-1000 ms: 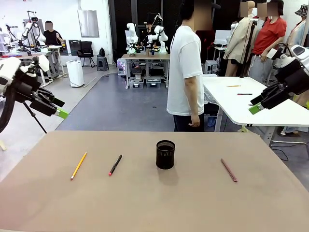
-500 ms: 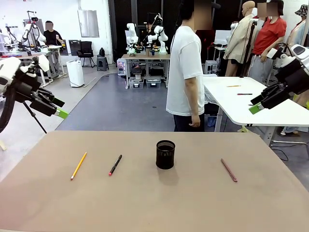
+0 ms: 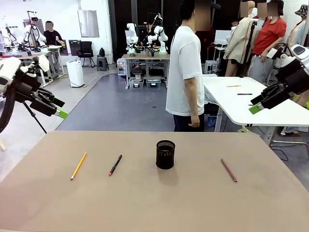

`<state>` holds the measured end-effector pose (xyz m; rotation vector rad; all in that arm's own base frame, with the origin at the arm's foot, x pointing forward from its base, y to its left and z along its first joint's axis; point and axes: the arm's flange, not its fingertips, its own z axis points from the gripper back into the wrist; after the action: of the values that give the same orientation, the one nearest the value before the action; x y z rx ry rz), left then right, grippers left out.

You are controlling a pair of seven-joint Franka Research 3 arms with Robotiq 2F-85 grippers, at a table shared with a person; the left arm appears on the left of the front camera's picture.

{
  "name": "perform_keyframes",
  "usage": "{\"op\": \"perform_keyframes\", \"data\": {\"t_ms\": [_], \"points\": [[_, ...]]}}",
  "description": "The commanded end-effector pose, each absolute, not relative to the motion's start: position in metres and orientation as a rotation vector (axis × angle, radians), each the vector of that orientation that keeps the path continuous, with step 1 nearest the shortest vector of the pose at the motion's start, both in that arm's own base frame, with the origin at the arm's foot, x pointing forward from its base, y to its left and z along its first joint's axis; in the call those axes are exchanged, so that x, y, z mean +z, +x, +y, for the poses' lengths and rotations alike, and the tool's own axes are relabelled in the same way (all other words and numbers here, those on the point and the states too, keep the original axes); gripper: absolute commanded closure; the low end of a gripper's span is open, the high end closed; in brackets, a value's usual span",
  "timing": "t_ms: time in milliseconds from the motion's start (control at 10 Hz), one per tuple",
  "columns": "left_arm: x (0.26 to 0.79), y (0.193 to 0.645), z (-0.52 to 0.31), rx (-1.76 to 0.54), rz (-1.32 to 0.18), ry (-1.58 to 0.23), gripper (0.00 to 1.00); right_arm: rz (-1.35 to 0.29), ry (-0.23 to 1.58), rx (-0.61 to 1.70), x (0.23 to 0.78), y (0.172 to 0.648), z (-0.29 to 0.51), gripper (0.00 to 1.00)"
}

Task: Place the pens into the pen holder.
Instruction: Pick up a writing instrument from the table and place it into the Pen holder.

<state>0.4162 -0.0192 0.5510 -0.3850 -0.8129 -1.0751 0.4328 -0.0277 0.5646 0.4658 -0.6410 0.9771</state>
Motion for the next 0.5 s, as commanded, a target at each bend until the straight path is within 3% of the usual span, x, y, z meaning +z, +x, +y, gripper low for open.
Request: {"op": "perform_keyframes", "data": {"t_ms": [0,400], "points": [[0.5513,0.4161,-0.0189,-1.077,-0.815,-0.389,0.00,-0.652,0.478,0.981,0.5666,0.4320,-0.0282,0.00],[0.5513,0.4161,-0.0189,-1.077,-0.815,-0.389,0.00,-0.652,0.478,0.981,0.5666,0.4320,-0.0282,0.00]]}}
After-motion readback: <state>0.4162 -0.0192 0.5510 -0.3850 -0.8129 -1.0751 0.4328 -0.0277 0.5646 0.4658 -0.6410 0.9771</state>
